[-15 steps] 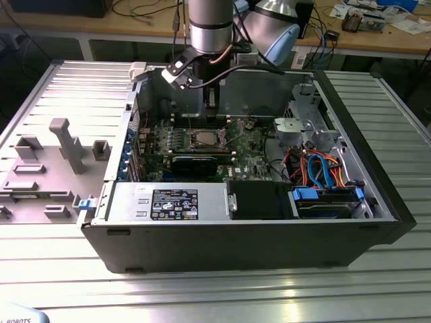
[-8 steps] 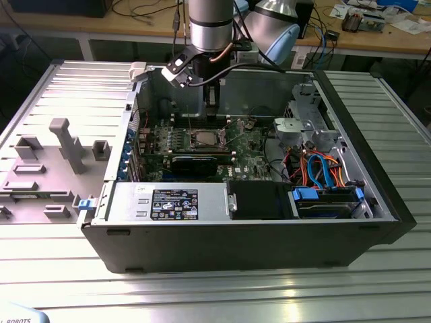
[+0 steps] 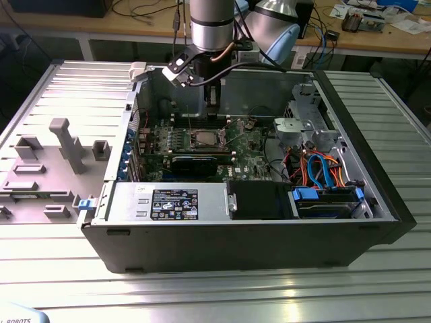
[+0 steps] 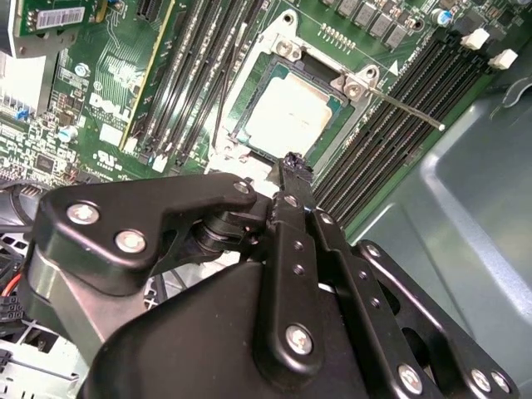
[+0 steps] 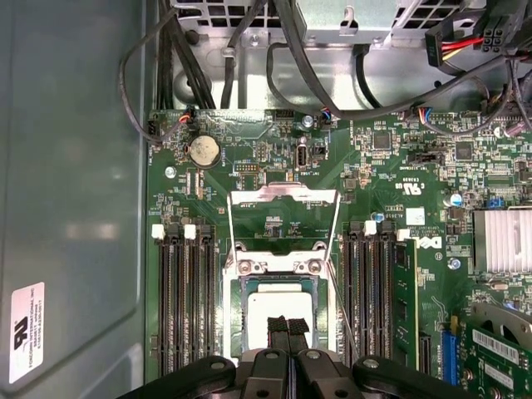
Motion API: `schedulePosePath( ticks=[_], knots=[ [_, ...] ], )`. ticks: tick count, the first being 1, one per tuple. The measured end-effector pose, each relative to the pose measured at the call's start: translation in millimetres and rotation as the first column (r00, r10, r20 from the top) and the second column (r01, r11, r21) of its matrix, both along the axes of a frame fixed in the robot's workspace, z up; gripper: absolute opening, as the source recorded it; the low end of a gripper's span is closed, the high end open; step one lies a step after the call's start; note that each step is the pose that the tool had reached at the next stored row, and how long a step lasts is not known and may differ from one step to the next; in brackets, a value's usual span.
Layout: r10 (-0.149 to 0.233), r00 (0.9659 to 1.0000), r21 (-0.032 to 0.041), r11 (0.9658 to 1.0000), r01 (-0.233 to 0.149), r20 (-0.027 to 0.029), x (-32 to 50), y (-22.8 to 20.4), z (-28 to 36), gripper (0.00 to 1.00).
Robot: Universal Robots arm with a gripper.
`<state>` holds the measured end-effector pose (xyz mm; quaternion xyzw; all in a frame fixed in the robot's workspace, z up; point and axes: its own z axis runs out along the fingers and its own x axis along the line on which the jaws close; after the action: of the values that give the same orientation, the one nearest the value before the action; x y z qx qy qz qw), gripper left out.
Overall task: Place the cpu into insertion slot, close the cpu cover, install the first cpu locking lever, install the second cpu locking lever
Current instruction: 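Close the cpu cover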
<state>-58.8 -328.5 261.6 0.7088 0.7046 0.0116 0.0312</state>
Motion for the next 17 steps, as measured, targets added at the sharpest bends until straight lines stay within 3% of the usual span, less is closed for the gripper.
schedulePosePath(
  ticks=[5, 10, 17],
  knots=[
    [0.0, 1.0, -0.0001, 1.0, 0.0, 0.0, 0.2, 0.1, 0.7, 0.11],
    [0.0, 1.0, 0.0, 1.0, 0.0, 0.0, 0.1, 0.0, 5.4, 0.11],
    [0.0, 1.0, -0.0004, 1.0, 0.0, 0.0, 0.3, 0.0, 5.8, 0.11]
  ],
)
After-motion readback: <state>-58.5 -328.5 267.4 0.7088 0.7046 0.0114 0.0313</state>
